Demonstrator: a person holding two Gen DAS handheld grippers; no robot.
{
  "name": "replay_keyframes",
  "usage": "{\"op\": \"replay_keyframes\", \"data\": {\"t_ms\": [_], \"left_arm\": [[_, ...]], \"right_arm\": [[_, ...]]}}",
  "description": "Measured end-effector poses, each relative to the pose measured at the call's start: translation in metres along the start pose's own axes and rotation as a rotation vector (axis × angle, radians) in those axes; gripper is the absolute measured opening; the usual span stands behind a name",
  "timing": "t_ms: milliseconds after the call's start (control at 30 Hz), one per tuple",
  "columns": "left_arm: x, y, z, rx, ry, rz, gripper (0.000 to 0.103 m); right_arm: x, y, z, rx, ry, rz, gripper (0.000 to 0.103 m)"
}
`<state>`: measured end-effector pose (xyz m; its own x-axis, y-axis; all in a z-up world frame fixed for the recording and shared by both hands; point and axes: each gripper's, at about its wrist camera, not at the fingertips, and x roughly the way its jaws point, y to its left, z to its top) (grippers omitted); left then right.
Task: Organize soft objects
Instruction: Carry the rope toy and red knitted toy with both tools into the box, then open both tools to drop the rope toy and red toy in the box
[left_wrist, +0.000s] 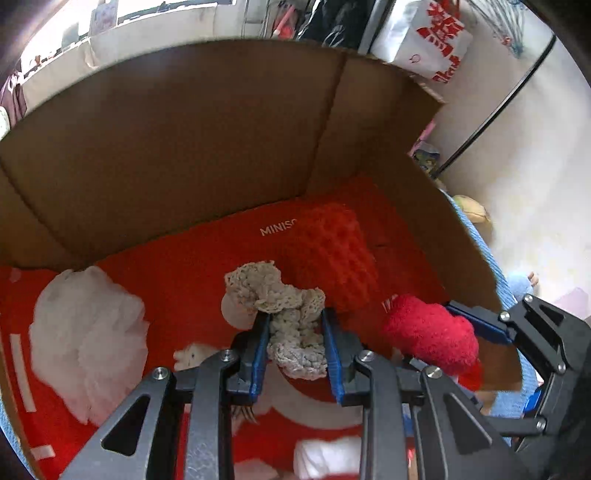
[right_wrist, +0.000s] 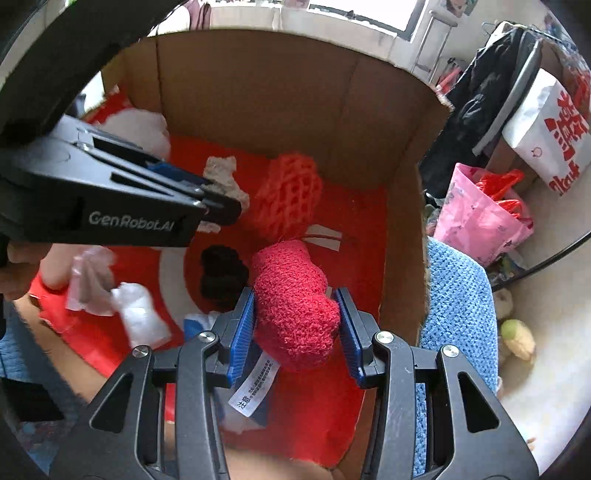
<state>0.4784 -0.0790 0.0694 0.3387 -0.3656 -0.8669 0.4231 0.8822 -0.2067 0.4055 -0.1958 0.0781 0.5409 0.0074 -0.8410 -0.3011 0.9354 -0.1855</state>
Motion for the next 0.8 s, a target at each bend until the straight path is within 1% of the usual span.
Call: {"op": "replay_keyframes", "data": {"t_ms": [200,333,500,667,733,800], "left_arm": [[0.018,0.005,0.003,-0.018,0.035,0.010,0.029],[0.026,0.007,0.009,-0.034,0.048,0.003,0.030],[0.025,0.007,0.009,-0.042,0.047,-0.004,0.030],[0.026,0.014,0.008,-0.048,0.048,0.000,0.031],[0.028,0.011,0.007,-0.048,0.047,0.001,0.032],[0.028,0.011,0.006,-0.050,0.046,-0.002,0.037]], "right_arm": [[0.017,0.005,0.007,-0.035,0.033,-0.056,0.042],[0.022,0.004,0.012,-0.039,0.042,-0.061,0.043],[0.026,0.006,0.013,-0.065,0.049,-0.092,0.044],[0.022,0.022,0.008,-0.097,0.055,-0.117,0.044],[0.022,0.026,0.009,-0.107,0.058,-0.130,0.045],[0.023,0.030,0.008,-0.121,0.059,-0.139,0.047]]}}
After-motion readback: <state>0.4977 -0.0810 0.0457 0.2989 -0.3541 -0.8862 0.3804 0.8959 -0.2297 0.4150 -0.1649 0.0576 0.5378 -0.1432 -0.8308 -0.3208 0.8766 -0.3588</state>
